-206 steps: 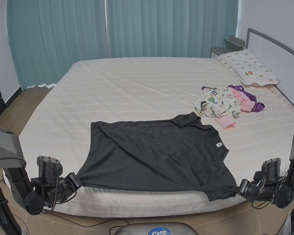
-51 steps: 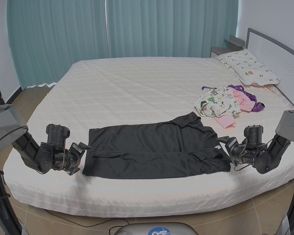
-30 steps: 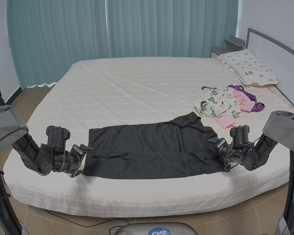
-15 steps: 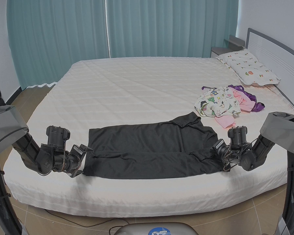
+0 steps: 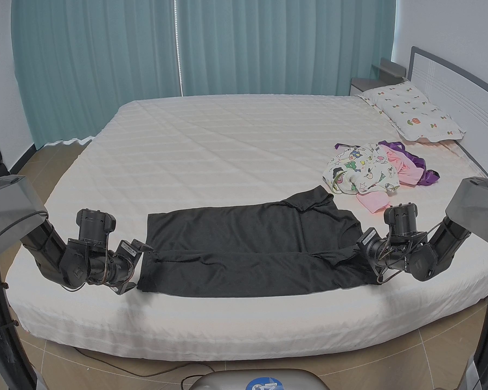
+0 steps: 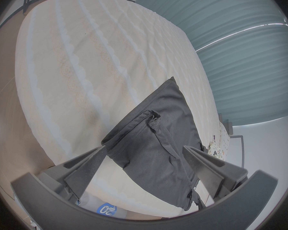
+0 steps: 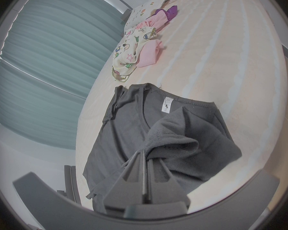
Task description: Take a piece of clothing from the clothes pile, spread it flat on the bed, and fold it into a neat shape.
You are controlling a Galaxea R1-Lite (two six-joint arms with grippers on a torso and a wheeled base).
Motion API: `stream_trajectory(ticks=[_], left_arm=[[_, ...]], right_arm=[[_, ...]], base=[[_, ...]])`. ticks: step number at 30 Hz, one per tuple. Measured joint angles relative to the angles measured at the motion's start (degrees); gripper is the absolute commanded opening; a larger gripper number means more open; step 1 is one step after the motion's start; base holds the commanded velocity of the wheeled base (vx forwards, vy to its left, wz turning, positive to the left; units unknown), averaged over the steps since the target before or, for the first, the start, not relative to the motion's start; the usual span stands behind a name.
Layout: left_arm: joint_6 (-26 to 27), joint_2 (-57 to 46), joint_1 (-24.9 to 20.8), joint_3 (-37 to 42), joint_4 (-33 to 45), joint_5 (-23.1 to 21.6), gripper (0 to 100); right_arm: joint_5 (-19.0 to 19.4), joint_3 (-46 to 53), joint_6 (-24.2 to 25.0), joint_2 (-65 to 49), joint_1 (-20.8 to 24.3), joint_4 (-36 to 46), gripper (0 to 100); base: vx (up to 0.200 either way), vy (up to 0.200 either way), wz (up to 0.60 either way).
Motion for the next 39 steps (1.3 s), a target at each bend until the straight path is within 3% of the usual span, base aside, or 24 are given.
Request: stream_trajectory(ticks=[12, 19, 28, 29, 39], left_arm=[[0.0, 0.3, 0.4, -0.1, 0.0, 0.0, 100], [0.0, 0.5, 0.4, -0.1, 0.0, 0.0, 100], [0.0, 0.5, 0.4, 0.0, 0.0, -0.1, 100], [0.0, 0.5, 0.4, 0.0, 0.0, -0.3, 100], [0.0, 0.2, 0.4, 0.4, 0.1, -1.4, 100]], right_arm=[[-0.1, 2.0, -1.0, -7.9, 0.6, 6.9, 0], [-0.1, 6.9, -4.8, -10.0, 0.6, 6.5, 0], [-0.2, 11.8, -5.2, -10.2, 1.3, 4.1, 0], [-0.2, 12.8, -5.6, -10.1, 1.3, 3.4, 100], [-0.1, 18.8, -9.5, -8.1, 0.8, -4.8, 100]], base=[[0.0, 0.0, 0.0], [0.0, 0.0, 0.0], [0.0, 0.0, 0.0], [0.0, 0.0, 0.0], [0.0, 0.0, 0.0]])
